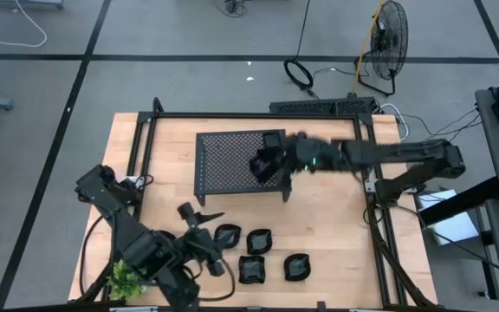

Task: Pick & Place Mini shaped plates
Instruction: Stack the distorted square plate onto the stacked distorted square plate on the shelf

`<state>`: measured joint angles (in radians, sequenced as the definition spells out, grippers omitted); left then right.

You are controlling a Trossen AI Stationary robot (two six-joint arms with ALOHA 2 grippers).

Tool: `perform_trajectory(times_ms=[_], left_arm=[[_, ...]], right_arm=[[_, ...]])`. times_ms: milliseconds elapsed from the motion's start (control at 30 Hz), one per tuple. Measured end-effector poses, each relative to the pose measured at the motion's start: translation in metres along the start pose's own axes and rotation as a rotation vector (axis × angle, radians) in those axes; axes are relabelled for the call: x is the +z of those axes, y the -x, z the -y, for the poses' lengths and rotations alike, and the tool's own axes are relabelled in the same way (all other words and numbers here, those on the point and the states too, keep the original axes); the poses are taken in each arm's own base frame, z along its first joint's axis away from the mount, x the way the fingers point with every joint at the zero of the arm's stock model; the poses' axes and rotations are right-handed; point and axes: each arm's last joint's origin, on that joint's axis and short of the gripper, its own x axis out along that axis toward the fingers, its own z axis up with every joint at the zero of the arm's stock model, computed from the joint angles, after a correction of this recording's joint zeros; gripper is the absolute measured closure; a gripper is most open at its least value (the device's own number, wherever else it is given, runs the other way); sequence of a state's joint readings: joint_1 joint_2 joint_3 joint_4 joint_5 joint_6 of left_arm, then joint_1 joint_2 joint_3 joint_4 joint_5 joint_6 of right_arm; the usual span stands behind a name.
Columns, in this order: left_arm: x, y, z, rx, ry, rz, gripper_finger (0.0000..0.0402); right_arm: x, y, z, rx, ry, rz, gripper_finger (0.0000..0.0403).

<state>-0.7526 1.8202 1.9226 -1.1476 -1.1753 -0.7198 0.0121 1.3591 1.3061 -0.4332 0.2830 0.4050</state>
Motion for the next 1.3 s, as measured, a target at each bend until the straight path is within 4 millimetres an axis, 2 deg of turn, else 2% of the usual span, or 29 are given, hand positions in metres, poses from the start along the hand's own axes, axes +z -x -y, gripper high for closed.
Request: perform_trajectory(times_ms=[167, 300, 400, 567, 733, 900, 1067, 1300], left_arm=[[-0.006, 0.004, -0.007, 0.035, 0.039, -0.010, 0.0158], [-0.008, 0.000, -0.011, 0.053, 0.063, -0.034, 0.0158], [-0.007, -0.005, -0.012, 0.050, 0.080, -0.058, 0.0158], [-0.007, -0.010, -0.014, 0.047, 0.092, -0.086, 0.0158], [-0.007, -0.011, -0.014, 0.049, 0.096, -0.091, 0.0158], [-0.006, -0.012, -0.014, 0.049, 0.102, -0.091, 0.0158], [-0.006, -0.012, -0.014, 0.049, 0.099, -0.092, 0.0158], [-0.007, -0.012, -0.014, 0.047, 0.099, -0.094, 0.0158]], right_arm=[[0.014, 0.002, 0.040, 0.051, -0.118, -0.121, 0.0403], [0.009, -0.002, 0.054, 0.036, -0.200, -0.219, 0.0403], [0.006, -0.006, 0.055, -0.064, -0.248, -0.208, 0.0403], [0.001, -0.003, 0.045, -0.173, -0.247, -0.153, 0.0403], [-0.009, -0.010, 0.039, -0.183, -0.243, -0.117, 0.0403], [-0.019, -0.022, 0.042, -0.162, -0.241, -0.071, 0.0399], [-0.023, -0.026, 0.045, -0.164, -0.218, -0.059, 0.0374], [-0.021, -0.026, 0.044, -0.145, -0.128, -0.047, 0.0316]])
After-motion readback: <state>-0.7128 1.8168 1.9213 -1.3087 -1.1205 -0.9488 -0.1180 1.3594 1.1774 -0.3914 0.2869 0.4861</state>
